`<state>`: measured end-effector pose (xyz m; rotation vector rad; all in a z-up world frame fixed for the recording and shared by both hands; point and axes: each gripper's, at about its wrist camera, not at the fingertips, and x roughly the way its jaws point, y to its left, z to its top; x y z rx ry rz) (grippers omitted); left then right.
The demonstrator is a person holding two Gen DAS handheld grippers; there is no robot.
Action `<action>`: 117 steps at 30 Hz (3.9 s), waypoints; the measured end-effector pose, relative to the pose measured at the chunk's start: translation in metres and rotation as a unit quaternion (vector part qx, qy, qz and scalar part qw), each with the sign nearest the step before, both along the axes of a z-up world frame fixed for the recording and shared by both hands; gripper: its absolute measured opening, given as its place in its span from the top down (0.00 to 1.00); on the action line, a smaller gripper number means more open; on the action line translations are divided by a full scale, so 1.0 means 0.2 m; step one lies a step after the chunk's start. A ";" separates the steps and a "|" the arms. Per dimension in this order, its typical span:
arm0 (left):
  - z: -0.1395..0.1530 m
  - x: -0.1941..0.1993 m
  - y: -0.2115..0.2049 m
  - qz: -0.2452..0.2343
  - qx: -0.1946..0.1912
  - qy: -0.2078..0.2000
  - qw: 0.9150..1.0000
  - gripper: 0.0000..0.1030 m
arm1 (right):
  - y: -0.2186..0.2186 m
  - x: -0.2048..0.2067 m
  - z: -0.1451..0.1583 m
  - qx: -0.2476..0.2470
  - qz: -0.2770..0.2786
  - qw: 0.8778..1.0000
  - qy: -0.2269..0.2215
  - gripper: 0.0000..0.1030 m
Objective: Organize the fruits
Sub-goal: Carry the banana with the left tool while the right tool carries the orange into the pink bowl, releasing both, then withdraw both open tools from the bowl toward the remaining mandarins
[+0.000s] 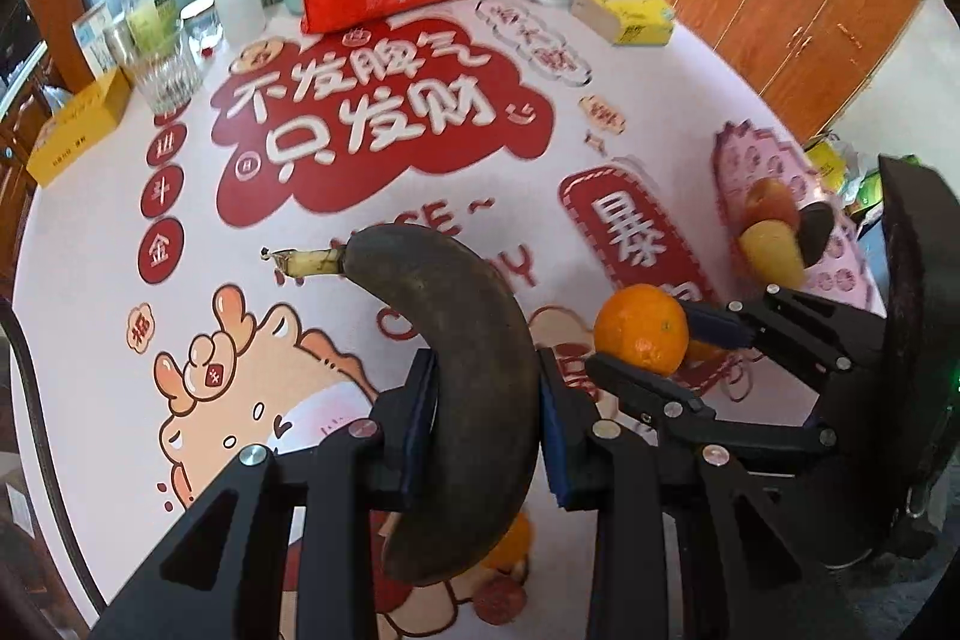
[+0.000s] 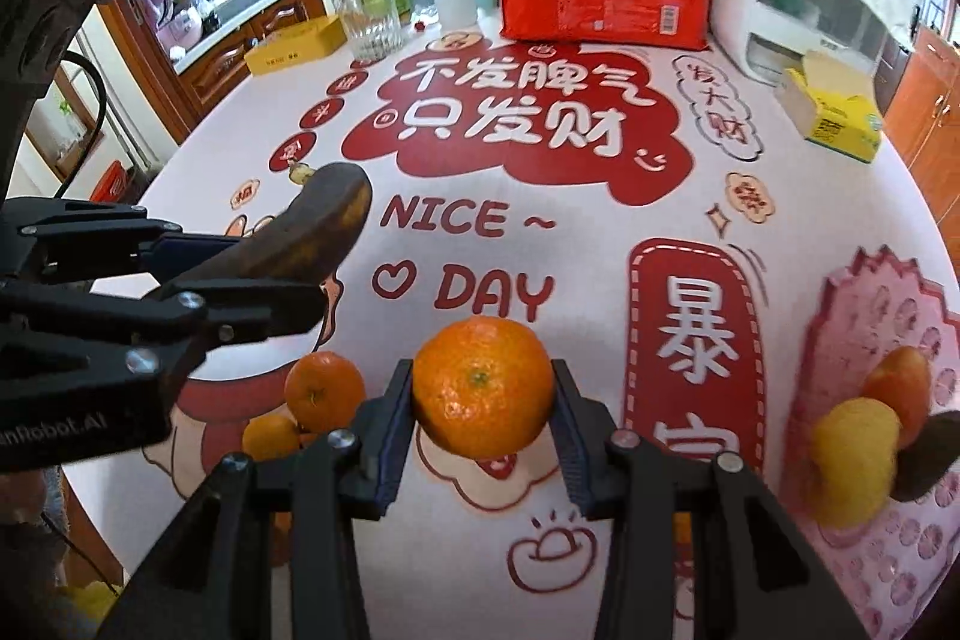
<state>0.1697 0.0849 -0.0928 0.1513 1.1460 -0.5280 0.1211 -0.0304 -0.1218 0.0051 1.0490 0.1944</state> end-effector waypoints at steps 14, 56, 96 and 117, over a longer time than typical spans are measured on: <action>0.42 -0.22 -0.32 -0.033 -0.047 -0.069 0.996 0.71 | -0.31 -0.23 0.29 0.008 -0.032 0.998 -0.051 0.59; -0.16 -0.09 -1.66 -0.152 0.091 -0.070 0.982 0.70 | -1.46 -0.38 -0.01 -0.015 -0.135 0.989 0.052 0.58; 0.02 -0.35 -1.39 -0.114 0.054 -0.066 0.990 0.20 | -1.36 -0.44 0.05 -0.022 -0.133 0.990 0.032 0.46; 0.17 -0.52 -1.14 -0.082 0.036 -0.083 0.993 0.19 | -1.16 -0.56 0.27 -0.039 -0.121 0.992 -0.013 0.46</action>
